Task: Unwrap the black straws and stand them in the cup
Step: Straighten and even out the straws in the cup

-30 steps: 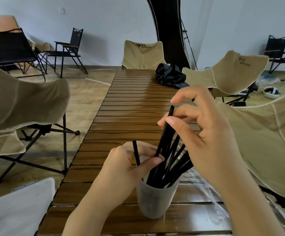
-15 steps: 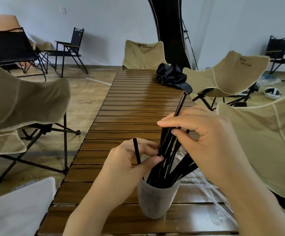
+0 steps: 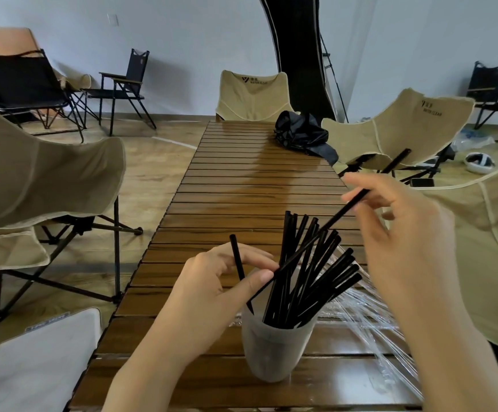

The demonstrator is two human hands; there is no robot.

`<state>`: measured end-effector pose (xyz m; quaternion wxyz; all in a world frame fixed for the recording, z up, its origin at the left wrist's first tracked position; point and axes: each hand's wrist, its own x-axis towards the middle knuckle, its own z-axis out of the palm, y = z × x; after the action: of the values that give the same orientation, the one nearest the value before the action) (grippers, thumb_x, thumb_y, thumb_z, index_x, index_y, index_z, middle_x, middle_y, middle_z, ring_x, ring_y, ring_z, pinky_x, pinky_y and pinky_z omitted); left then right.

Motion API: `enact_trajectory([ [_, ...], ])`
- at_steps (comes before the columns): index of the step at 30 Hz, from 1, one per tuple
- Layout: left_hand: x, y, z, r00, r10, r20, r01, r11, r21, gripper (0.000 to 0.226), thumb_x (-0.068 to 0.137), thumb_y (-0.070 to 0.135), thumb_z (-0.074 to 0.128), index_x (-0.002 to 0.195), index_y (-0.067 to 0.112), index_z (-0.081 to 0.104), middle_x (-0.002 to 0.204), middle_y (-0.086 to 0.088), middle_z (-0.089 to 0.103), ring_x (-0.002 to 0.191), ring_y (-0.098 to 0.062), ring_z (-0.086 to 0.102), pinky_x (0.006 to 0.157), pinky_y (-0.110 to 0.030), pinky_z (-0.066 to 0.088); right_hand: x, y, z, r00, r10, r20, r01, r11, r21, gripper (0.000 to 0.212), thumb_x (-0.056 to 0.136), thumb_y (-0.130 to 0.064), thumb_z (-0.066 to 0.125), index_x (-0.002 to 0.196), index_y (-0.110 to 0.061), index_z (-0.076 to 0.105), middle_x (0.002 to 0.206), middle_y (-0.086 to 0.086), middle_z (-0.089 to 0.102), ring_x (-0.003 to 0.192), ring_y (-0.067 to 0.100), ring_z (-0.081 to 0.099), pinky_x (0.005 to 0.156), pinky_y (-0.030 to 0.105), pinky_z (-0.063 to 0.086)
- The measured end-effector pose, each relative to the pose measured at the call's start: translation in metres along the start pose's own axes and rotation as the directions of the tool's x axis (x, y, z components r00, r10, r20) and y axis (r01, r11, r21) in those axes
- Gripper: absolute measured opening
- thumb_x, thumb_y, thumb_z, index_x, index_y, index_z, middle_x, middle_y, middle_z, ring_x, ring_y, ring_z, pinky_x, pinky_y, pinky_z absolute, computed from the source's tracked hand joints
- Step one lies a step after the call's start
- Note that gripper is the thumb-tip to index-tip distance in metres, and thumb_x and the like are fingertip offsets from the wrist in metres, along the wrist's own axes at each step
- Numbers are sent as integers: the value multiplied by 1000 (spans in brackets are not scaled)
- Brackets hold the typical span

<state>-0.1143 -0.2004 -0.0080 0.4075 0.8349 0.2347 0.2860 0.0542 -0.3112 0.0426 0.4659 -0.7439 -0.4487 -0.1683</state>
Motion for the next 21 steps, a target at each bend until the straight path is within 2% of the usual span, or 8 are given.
enact_trajectory([
  [3,-1,0,0,1000,-7,8,7,1000,-14,14,80,37,64,92,40,70,102,30,66,104,13,56,87,-2,40,1,4,0,998,47,-30,-48,999,-14,37,87,4,56,115,-18,67,87,-6,68,76,-5,55,71,-4,36],
  [5,-2,0,1,1000,-3,12,3,1000,-4,16,78,42,61,92,41,70,102,32,65,104,14,55,85,1,38,1,5,1,996,80,-40,-80,997,-8,35,88,0,58,115,-20,67,80,-19,60,73,-10,53,68,1,38],
  [7,-2,-1,1,1000,4,10,-4,1000,4,13,80,41,62,90,39,70,102,31,65,105,13,55,85,2,37,0,6,2,996,89,-25,-89,996,-2,32,88,-3,60,114,-21,67,77,-27,53,71,-12,53,67,-1,38],
  [10,-1,-1,1,1000,25,5,-25,1000,6,14,82,42,58,86,40,71,101,29,66,105,11,56,87,-2,39,-2,6,5,998,57,12,-57,998,-3,29,87,-5,62,112,-18,69,74,-18,58,73,-9,54,67,-2,36],
  [13,-1,1,0,999,38,-24,-38,999,-7,11,85,34,62,89,38,71,98,28,67,103,10,58,85,-1,40,-3,7,8,998,37,49,-36,999,-13,29,86,-9,62,112,-18,69,75,-6,66,69,-3,55,65,0,37],
  [15,-1,2,-1,996,41,-73,-42,999,-22,12,84,32,64,92,38,70,97,28,68,102,10,59,86,-5,43,-4,10,8,997,44,63,-43,999,-26,28,87,-11,63,113,-19,69,75,-6,66,62,-2,53,62,4,37],
  [18,-2,5,-4,989,47,-137,-54,997,-51,15,78,41,63,92,38,68,95,26,68,100,7,60,87,-17,47,-5,13,8,995,69,68,-67,997,-29,28,87,-13,63,114,-20,68,74,-7,65,62,-2,53,65,14,40],
  [21,-2,6,-5,984,41,-172,-59,993,-105,26,72,44,64,97,36,64,96,22,69,99,3,62,86,-24,48,-4,15,10,993,86,76,-84,996,-24,28,88,-16,62,115,-21,68,71,-9,64,58,-5,50,63,13,39],
])
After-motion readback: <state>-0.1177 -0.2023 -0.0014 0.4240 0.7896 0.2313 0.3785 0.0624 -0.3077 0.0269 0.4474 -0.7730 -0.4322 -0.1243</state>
